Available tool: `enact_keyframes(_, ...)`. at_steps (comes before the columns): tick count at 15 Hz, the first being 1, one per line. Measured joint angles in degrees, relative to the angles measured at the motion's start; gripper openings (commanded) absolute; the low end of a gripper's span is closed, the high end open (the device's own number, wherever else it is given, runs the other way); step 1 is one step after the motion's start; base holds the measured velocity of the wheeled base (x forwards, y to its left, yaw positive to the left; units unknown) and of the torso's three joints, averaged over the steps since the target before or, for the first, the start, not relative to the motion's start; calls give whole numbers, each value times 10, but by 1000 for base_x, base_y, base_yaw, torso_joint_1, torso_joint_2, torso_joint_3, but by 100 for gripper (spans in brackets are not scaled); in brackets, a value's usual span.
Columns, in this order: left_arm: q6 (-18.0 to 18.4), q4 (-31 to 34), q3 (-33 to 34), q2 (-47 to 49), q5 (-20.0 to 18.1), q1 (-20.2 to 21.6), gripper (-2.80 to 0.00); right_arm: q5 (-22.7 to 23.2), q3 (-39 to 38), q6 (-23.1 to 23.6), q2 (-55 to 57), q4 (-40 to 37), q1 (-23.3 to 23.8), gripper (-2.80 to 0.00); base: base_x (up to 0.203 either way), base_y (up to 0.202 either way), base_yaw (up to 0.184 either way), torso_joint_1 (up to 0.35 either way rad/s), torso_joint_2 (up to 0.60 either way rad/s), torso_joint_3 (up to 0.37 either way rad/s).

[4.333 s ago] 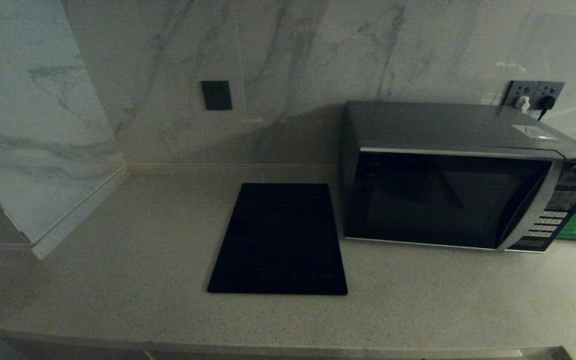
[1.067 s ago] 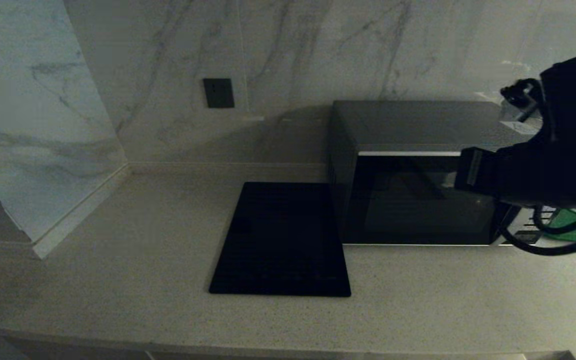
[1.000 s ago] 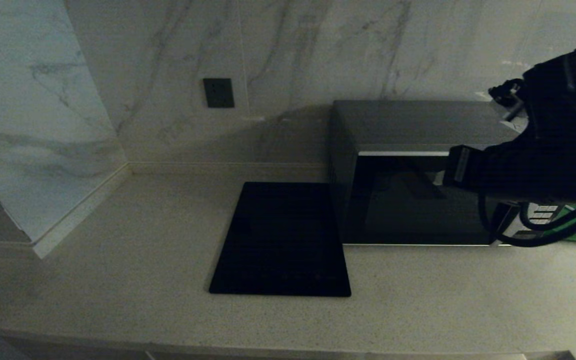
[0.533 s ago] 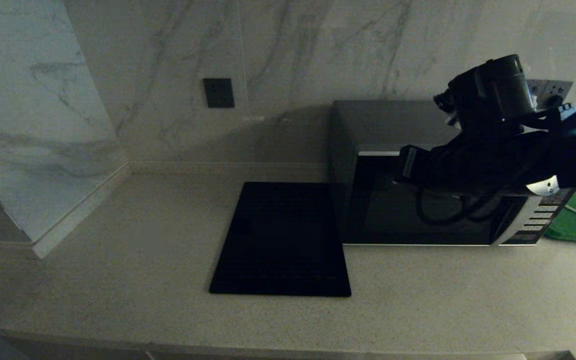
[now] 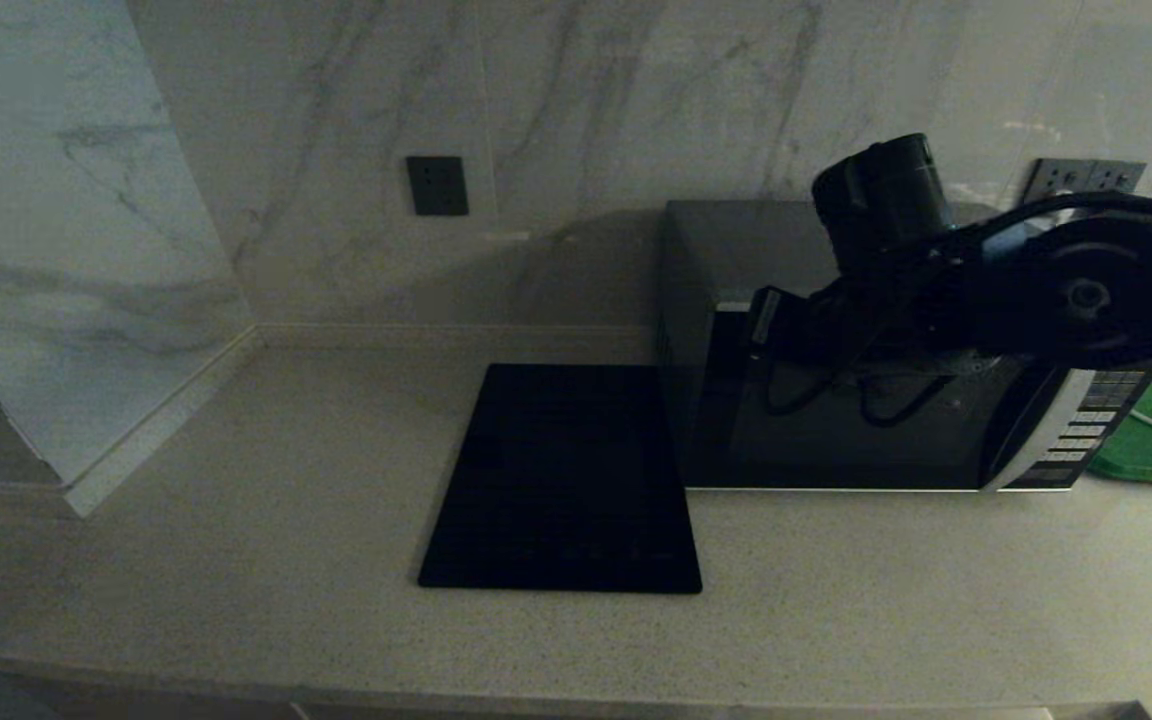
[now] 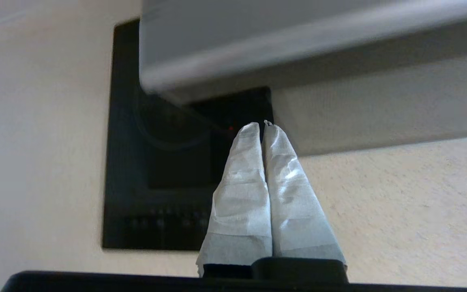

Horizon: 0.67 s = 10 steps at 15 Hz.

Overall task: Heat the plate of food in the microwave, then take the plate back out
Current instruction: Open the microwave oven

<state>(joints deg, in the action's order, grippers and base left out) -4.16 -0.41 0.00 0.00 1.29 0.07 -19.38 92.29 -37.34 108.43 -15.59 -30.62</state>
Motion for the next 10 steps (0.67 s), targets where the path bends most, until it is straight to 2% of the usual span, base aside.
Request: enact_keyframes(10, 0, 0, 0, 0, 0, 0, -280, -84, 140, -12, 87, -31, 0, -280, 0, 0, 0, 0, 0, 0)
